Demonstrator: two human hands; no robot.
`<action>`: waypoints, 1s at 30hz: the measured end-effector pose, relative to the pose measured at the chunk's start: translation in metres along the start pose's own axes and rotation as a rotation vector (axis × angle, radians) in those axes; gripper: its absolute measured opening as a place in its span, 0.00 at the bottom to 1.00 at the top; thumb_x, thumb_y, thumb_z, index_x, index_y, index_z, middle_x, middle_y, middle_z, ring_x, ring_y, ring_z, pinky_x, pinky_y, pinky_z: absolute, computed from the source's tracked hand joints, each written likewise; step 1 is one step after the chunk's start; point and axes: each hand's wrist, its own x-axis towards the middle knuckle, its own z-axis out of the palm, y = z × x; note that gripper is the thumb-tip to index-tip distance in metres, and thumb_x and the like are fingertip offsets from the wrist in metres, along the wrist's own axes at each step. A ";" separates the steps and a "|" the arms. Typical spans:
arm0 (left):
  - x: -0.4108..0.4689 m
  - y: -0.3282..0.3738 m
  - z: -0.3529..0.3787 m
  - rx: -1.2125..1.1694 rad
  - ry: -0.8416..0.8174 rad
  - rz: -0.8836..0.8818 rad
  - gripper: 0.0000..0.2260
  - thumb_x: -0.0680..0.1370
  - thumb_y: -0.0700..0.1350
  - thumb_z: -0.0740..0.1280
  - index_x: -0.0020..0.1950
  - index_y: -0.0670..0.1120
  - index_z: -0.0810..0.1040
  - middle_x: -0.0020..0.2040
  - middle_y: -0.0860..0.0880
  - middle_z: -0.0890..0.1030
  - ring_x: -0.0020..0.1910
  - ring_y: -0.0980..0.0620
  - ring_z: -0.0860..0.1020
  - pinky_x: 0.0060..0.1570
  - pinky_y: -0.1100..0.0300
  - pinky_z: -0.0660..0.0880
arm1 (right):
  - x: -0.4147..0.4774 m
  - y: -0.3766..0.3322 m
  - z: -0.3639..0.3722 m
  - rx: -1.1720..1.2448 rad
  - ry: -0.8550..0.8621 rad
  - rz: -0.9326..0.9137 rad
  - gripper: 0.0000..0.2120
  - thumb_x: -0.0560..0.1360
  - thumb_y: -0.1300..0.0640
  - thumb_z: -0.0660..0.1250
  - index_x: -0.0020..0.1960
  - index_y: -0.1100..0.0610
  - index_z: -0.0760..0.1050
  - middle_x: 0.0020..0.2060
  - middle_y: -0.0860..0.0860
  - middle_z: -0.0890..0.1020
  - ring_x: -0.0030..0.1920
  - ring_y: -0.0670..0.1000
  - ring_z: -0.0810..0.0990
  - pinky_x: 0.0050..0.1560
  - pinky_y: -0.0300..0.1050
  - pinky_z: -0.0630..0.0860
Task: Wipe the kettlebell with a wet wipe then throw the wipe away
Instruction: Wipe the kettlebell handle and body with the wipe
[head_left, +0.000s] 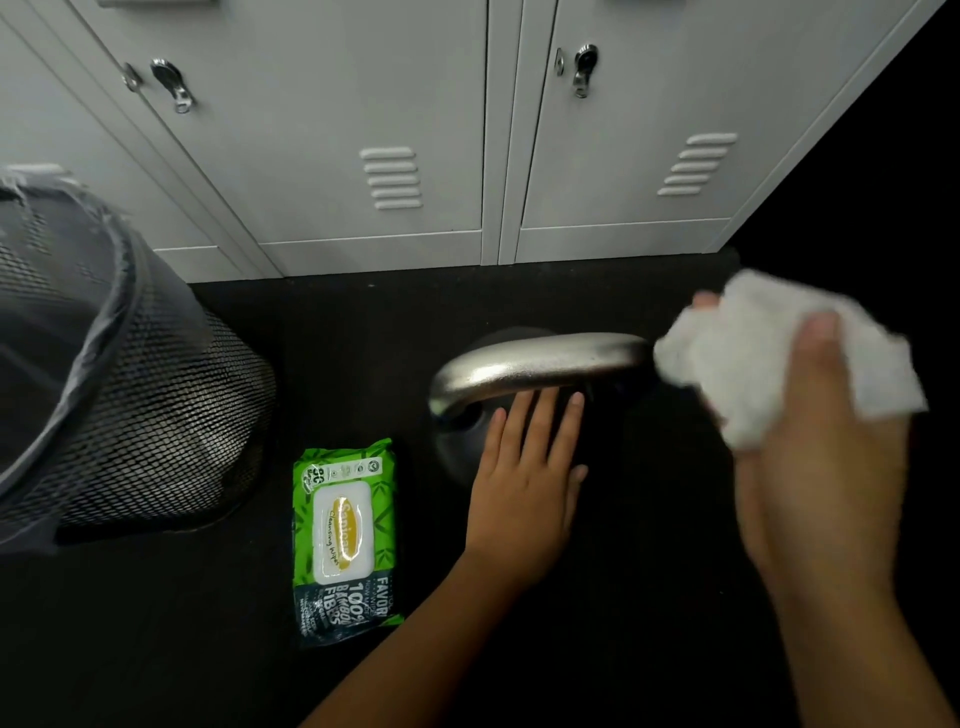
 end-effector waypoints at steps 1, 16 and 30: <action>0.000 0.002 -0.003 -0.027 -0.040 0.020 0.27 0.79 0.54 0.56 0.77 0.48 0.55 0.75 0.44 0.61 0.75 0.44 0.55 0.74 0.49 0.47 | 0.005 -0.001 0.007 -0.202 -0.086 -0.142 0.25 0.74 0.39 0.60 0.65 0.51 0.72 0.56 0.43 0.79 0.53 0.38 0.79 0.59 0.36 0.75; -0.001 0.000 -0.001 -0.018 -0.055 -0.001 0.25 0.79 0.53 0.56 0.75 0.47 0.60 0.74 0.43 0.65 0.74 0.44 0.56 0.74 0.49 0.46 | 0.055 0.066 0.013 -0.367 -0.308 -0.102 0.16 0.82 0.51 0.52 0.46 0.51 0.78 0.40 0.45 0.82 0.43 0.43 0.80 0.51 0.44 0.74; -0.001 0.002 0.004 0.046 -0.055 -0.002 0.26 0.80 0.53 0.55 0.77 0.48 0.56 0.76 0.43 0.61 0.76 0.45 0.53 0.74 0.50 0.42 | 0.048 0.075 0.008 -0.141 -0.302 0.000 0.17 0.83 0.52 0.50 0.46 0.52 0.77 0.40 0.43 0.81 0.42 0.36 0.80 0.42 0.28 0.73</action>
